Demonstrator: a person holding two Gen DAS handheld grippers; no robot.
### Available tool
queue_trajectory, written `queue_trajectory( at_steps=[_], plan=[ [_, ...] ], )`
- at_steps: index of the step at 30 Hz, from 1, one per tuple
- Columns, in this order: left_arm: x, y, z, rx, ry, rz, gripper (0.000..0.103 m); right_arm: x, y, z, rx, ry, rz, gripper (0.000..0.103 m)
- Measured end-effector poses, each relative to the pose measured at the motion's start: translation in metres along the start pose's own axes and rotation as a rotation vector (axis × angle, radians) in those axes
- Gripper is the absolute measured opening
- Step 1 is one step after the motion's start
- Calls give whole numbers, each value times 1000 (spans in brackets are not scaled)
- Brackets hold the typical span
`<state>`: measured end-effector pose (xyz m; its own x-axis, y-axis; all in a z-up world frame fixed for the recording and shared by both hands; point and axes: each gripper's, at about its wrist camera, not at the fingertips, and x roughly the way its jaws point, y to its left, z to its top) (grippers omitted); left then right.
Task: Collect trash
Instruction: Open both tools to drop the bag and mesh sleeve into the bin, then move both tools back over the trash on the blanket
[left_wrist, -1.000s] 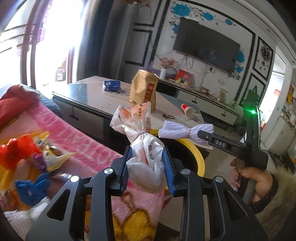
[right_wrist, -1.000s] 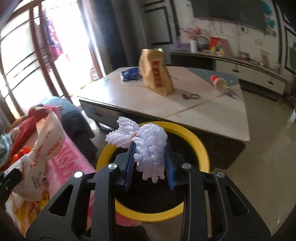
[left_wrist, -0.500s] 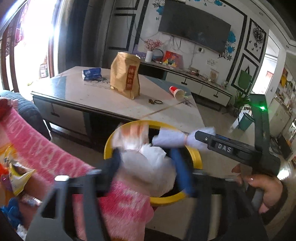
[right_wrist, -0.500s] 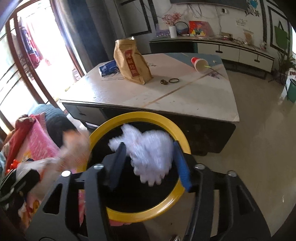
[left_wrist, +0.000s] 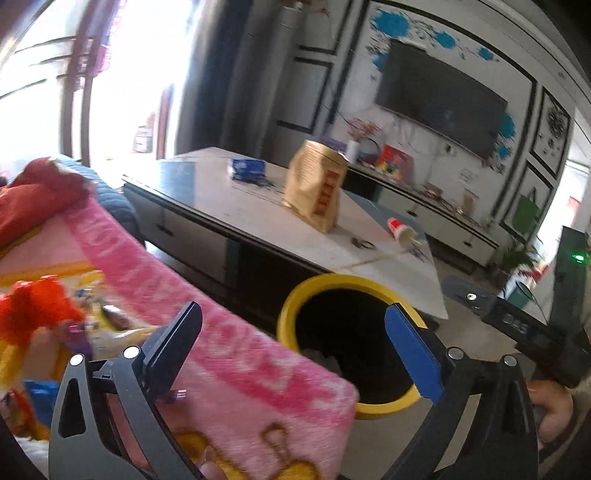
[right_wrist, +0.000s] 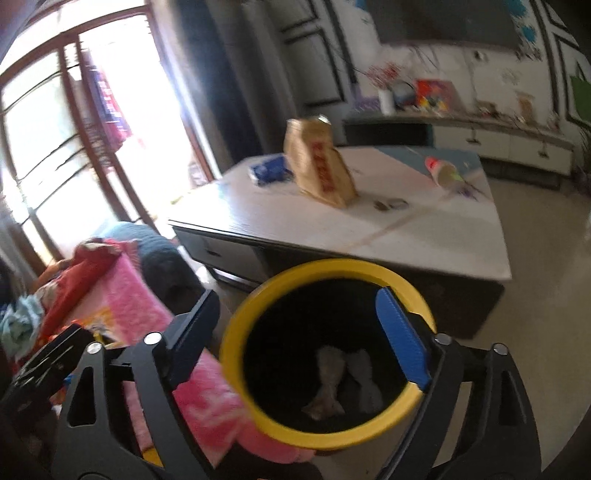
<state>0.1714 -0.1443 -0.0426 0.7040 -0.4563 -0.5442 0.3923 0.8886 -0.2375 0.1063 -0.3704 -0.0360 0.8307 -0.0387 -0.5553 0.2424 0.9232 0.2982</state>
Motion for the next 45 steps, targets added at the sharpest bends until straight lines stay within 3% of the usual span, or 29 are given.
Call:
queue_trajectory(
  at_steps=[6, 15, 45],
  plan=[
    [-24, 21, 0, -41, -37, 52, 96, -20, 41, -5, -97, -50, 89, 85],
    [-60, 45, -12, -78, -78, 115, 96, -31, 76, -15, -169, -44, 175, 85],
    [-142, 136, -34, -220, -165, 343, 97, -40, 184, -90, -368, 131, 406, 88]
  ],
)
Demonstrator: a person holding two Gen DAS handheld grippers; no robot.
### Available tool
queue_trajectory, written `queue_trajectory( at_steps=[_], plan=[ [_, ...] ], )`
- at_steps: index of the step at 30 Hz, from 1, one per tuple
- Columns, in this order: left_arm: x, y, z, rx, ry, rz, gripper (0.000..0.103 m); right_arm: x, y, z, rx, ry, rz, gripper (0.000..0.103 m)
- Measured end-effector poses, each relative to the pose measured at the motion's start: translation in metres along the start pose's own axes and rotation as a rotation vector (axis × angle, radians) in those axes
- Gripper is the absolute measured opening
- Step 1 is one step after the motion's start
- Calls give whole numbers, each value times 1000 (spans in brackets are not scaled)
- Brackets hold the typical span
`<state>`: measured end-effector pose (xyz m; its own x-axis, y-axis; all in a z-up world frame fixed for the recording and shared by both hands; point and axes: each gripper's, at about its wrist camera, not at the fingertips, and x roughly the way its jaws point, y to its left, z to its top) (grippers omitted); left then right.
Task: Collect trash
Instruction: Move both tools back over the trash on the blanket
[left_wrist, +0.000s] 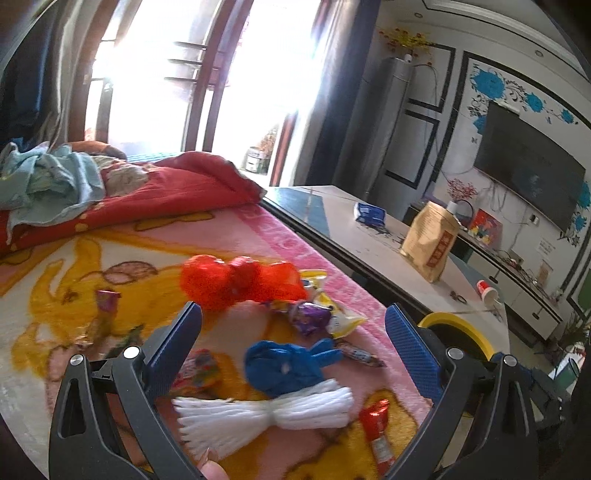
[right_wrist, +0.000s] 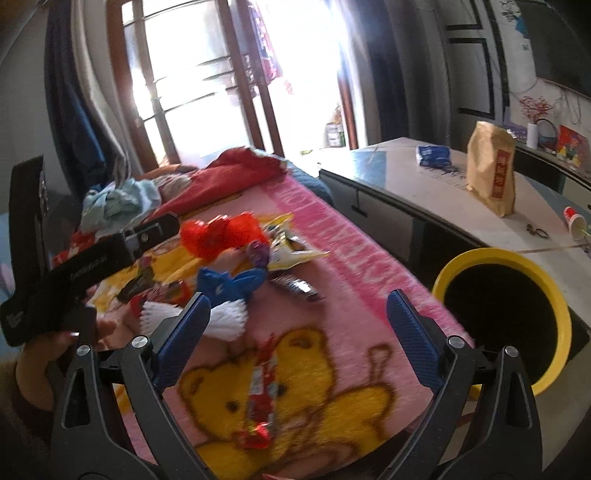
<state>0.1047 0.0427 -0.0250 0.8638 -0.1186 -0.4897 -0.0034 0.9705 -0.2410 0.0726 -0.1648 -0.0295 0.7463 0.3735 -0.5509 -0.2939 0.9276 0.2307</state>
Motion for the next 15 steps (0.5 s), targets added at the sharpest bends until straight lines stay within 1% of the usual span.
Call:
queue_trajectory(
  at_steps=[6, 15],
  plan=[
    [-6, 28, -3, -35, 0, 56, 97, 17, 20, -13, -39, 68, 31, 88],
    [-14, 79, -15, -103, 17, 156, 96, 49, 29, -40, -70, 202, 25, 88]
  ],
)
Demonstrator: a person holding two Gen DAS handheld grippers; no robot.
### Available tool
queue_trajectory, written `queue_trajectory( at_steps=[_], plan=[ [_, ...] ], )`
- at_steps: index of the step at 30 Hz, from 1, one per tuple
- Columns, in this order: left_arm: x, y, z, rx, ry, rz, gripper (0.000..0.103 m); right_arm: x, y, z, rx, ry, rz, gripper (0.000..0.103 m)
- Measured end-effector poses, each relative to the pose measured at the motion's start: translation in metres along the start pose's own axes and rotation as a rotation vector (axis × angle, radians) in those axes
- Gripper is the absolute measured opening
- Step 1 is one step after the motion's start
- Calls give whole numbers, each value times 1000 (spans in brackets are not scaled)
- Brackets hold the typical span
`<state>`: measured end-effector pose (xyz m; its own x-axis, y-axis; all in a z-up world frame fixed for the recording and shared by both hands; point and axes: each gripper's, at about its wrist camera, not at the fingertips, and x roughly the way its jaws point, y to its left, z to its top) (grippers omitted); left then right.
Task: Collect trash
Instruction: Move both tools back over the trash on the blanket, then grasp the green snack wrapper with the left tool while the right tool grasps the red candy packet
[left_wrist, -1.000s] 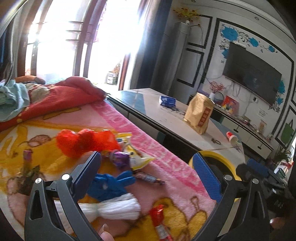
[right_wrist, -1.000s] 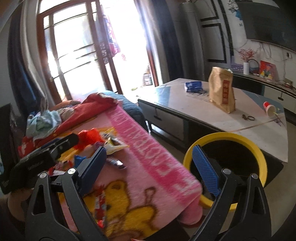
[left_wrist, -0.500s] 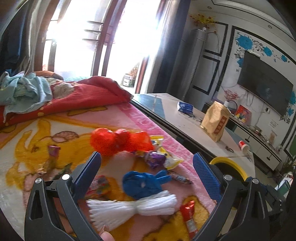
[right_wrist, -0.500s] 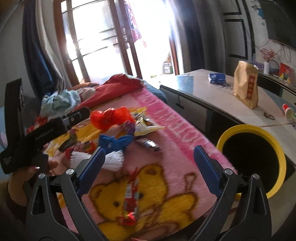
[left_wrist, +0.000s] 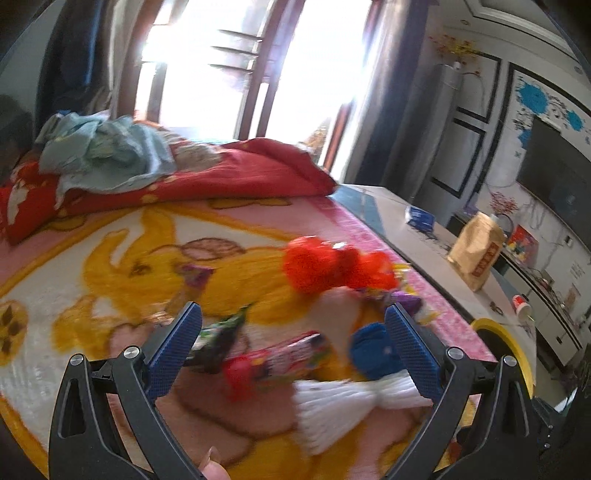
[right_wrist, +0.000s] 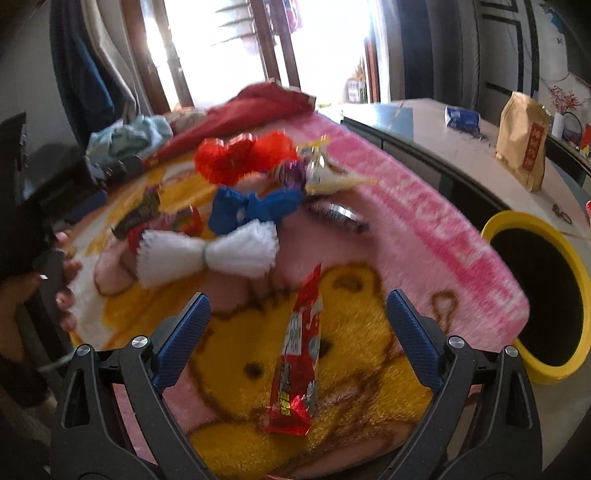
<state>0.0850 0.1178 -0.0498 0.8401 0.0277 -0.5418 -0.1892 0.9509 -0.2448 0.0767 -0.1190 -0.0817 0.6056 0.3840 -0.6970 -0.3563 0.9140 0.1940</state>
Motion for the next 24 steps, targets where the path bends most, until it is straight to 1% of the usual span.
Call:
queue_trajectory(
  at_steps=[3, 5, 6, 7, 8, 9, 10, 11, 12, 13, 14, 15, 16, 17, 18, 20, 24],
  plan=[
    [2, 18, -2, -27, 17, 36, 96, 10, 0, -6, 0, 40, 7, 81],
    [3, 30, -4, -49, 31, 52, 96, 16, 0, -8, 4, 67, 15, 69],
    [4, 34, -5, -59, 37, 53, 96, 18, 0, -10, 6, 77, 20, 66],
    [5, 39, -6, -75, 45, 51, 96, 21, 0, -11, 7, 88, 25, 59],
    [6, 42, -6, -84, 49, 51, 96, 22, 0, -12, 3, 92, 24, 55],
    [8, 45, -6, -90, 52, 52, 95, 22, 1, -12, -4, 91, 19, 54],
    [10, 48, -5, -94, 59, 50, 95, 22, 1, -12, -11, 88, 16, 50],
    [13, 50, -5, -99, 72, 48, 93, 22, 1, -11, -12, 88, 15, 44],
    [16, 51, -5, -104, 82, 43, 87, 22, 0, -11, -10, 89, 13, 42],
    [19, 52, -6, -109, 98, 37, 73, 22, -1, -10, -8, 89, 10, 36],
    [22, 53, -7, -109, 112, 38, 69, 22, -2, -10, -7, 90, 9, 31],
    [24, 53, -8, -113, 127, 33, 68, 22, -4, -10, -6, 91, 7, 30],
    [28, 54, -10, -122, 149, 21, 62, 22, -5, -10, -4, 91, 7, 27],
    [30, 55, -12, -127, 162, 16, 53, 22, -6, -10, -2, 91, 8, 25],
    [32, 56, -14, -131, 173, 17, 49, 22, -7, -10, -1, 92, 9, 24],
    [33, 56, -16, -139, 183, 15, 31, 22, -8, -10, -2, 92, 12, 19],
    [30, 55, -16, -137, 173, 12, 17, 22, -8, -10, -2, 92, 19, 18]
  ],
)
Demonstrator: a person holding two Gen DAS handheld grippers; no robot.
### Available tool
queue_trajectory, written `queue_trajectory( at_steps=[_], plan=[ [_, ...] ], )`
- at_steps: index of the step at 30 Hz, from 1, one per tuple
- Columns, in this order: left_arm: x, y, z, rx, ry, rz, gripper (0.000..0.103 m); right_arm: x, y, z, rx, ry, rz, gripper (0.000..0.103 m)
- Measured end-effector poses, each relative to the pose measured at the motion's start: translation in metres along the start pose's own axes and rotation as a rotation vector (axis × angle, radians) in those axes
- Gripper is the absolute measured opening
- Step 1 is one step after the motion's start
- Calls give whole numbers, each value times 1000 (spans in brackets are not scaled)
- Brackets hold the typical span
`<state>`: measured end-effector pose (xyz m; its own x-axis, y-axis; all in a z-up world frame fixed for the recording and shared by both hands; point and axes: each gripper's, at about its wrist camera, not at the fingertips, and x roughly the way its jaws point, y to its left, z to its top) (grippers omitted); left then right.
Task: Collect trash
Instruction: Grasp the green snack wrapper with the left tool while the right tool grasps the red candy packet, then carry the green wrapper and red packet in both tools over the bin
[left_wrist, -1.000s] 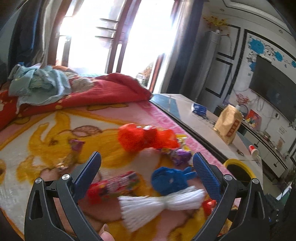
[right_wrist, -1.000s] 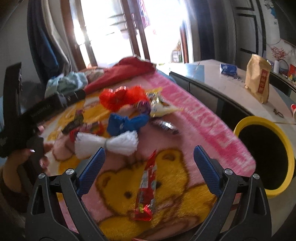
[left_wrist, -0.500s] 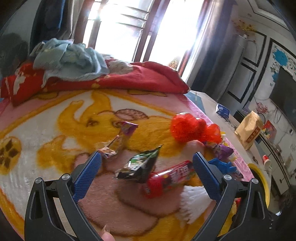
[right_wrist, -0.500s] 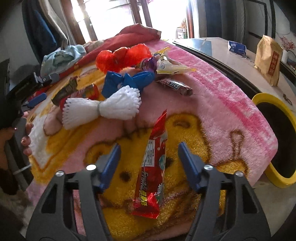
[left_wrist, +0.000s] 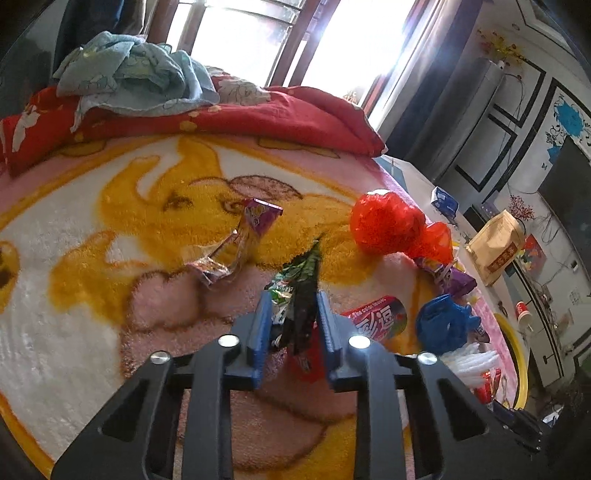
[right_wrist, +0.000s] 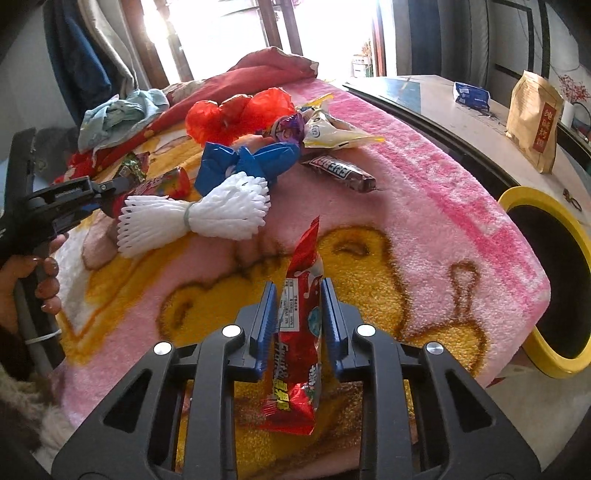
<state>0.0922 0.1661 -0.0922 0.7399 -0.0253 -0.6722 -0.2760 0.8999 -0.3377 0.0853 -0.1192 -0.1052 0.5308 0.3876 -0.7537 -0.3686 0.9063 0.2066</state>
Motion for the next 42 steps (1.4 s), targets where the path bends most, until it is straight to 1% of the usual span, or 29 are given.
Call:
queue_trajectory(
  at_steps=[2, 5, 12, 20, 27, 42],
  plan=[
    [-4, -1, 2, 5, -14, -4, 10, -1, 0, 0, 0, -2, 3, 18],
    [-12, -7, 6, 16, -38, -25, 9, -4, -1, 1, 3, -12, 12, 17],
    [-29, -31, 11, 66, -81, -65, 8, -16, -5, 7, 12, -51, 19, 17],
    [-40, -59, 12, 111, -100, -128, 8, -31, -18, 18, 41, -102, 7, 17],
    [-43, -82, 10, 151, -96, -174, 8, -44, -32, 27, 71, -148, -18, 17],
    [-35, -137, 0, 253, -61, -262, 8, -70, -80, 43, 155, -234, -87, 17]
  ],
)
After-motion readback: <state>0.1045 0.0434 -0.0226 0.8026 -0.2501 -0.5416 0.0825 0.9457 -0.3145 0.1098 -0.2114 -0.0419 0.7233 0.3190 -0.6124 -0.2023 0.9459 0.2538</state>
